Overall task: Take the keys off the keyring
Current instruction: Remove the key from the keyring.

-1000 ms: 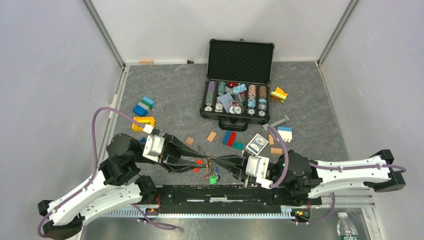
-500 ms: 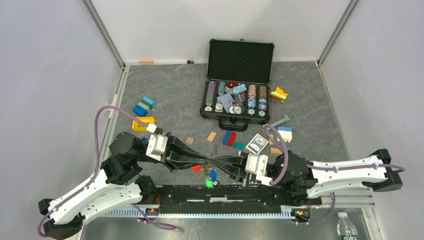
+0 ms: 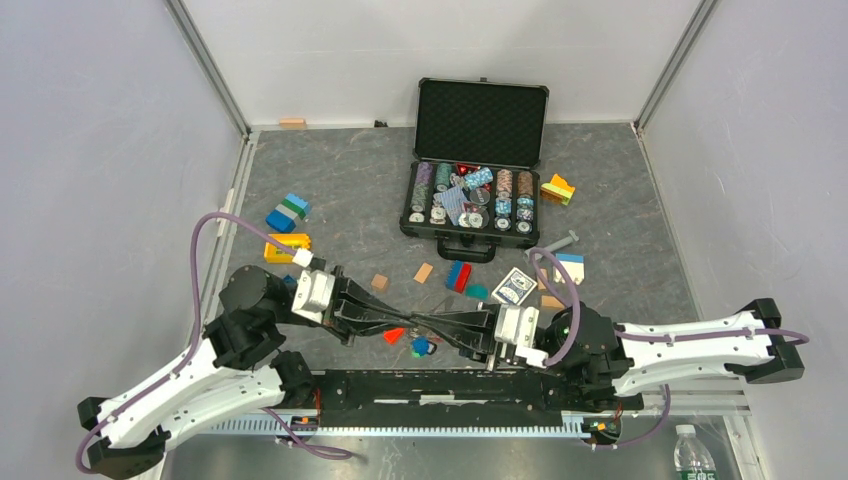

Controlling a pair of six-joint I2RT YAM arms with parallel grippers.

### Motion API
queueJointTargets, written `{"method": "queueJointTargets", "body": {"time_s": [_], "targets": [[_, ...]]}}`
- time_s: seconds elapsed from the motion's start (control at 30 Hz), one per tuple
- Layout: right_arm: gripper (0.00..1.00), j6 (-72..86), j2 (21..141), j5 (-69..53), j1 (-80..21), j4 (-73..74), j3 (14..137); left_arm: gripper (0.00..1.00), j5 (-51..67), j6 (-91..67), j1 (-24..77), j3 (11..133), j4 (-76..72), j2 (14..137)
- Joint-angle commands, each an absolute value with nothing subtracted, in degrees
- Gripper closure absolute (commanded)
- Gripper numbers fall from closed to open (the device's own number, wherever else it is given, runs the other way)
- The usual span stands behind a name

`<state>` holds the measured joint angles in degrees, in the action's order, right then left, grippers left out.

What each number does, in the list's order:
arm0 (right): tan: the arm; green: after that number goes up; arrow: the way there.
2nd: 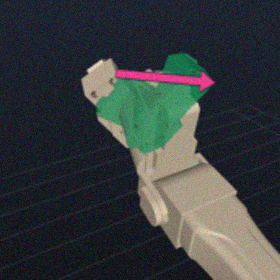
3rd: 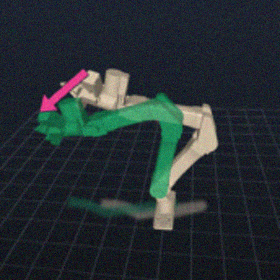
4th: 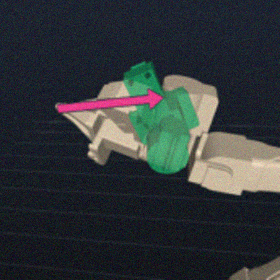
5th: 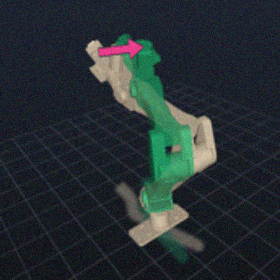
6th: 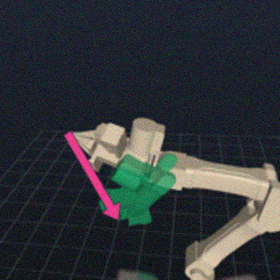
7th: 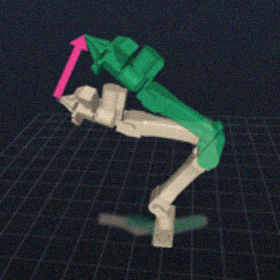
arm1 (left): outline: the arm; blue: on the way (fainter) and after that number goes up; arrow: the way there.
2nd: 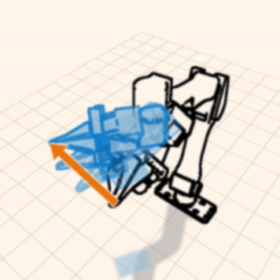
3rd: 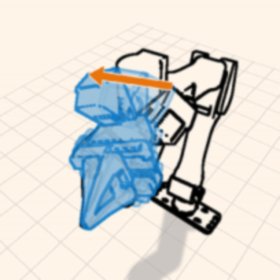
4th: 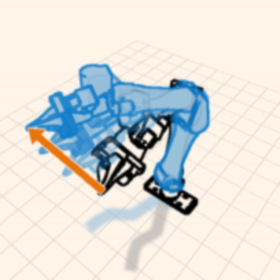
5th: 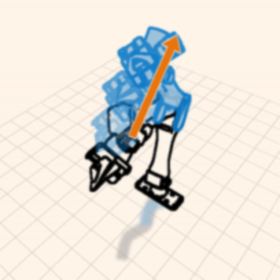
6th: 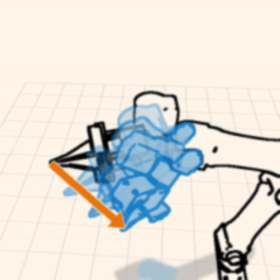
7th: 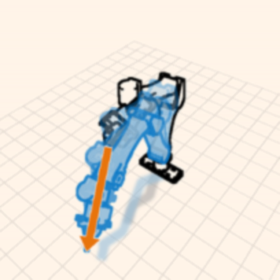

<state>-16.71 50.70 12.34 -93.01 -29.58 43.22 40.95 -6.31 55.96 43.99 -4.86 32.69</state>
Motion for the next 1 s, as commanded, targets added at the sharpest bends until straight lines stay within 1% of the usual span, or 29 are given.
{"method": "queueJointTargets", "body": {"time_s": [0.0,0.13,0.27,0.4,0.5,0.57,0.77,0.83,0.97], "targets": [[0.97,-15.99,49.34,11.01,-93.43,-32.26,42.38,0.98,39.24,-3.61,55.98,42.99,-7.56,31.94],[0.79,-16.79,47.65,9.29,-93.43,-32.27,41.63,0.98,39.11,-3.16,55.94,42.46,-7.56,31.41],[0.70,-17.79,44.95,6.92,-93.43,-32.38,40.62,0.98,38.74,-3.42,55.98,41.98,-7.56,30.85],[0.64,-18.26,41.76,6.25,-93.47,-33.48,38.85,0.98,38.08,-3.77,55.96,41.37,-7.56,30.26],[0.63,-18.62,39.59,6.33,-93.43,-33.09,37.98,0.98,37.99,-4.02,55.92,41.01,-7.47,29.97],[0.65,-18.95,38.64,6.36,-93.41,-30.32,38.18,0.98,37.97,-3.83,55.98,41.09,-6.96,29.61],[0.63,-20.32,39.82,4.85,-93.43,-14.21,42.75,0.98,41.71,0.61,55.96,42.80,-3.87,28.69],[0.63,-20.60,40.47,3.25,-93.47,-11.42,43.40,0.98,43.62,2.78,55.98,42.62,-5.11,27.94],[0.63,-21.11,41.42,-1.09,-93.43,-10.98,43.04,0.98,45.34,1.76,55.98,39.57,-14.35,25.85]]}}
